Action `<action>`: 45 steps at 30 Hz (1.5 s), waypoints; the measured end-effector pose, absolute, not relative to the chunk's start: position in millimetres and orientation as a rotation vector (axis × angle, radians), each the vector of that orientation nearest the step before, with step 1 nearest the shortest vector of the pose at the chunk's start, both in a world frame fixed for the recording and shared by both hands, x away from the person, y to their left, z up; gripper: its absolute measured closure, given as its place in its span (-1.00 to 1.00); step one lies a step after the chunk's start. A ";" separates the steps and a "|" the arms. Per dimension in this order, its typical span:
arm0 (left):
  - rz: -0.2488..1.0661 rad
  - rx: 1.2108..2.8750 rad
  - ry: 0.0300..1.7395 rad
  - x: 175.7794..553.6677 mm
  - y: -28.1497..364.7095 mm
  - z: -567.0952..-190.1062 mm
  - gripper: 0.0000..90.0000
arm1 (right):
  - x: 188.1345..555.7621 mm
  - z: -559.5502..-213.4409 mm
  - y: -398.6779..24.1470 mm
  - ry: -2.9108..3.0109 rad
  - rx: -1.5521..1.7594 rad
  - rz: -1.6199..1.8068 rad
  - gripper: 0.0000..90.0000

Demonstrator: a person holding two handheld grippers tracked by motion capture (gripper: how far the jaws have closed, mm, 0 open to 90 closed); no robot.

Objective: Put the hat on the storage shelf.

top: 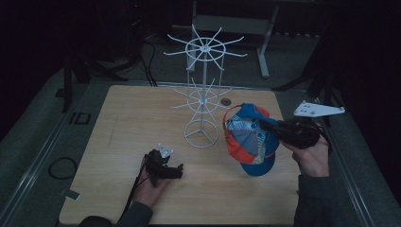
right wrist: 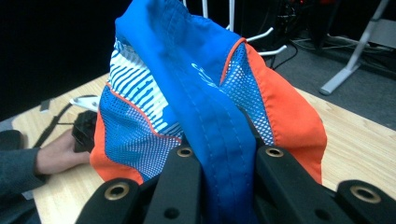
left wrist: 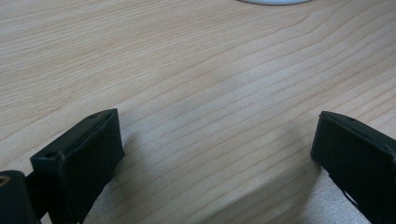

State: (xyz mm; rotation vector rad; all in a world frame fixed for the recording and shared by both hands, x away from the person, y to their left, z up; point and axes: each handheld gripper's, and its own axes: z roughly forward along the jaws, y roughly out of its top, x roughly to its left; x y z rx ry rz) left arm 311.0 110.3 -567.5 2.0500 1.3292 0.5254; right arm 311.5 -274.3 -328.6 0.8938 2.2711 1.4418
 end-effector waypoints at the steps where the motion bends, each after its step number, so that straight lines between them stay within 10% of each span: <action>1: 0.525 2.053 1.328 311.0 110.5 -567.4 -0.94 | 311.6 -326.7 -274.0 2.270 0.892 1.452 0.87; 45: 0.525 2.050 1.329 311.0 110.3 -567.5 -0.94 | 318.7 -285.5 -277.4 2.142 0.874 1.517 0.87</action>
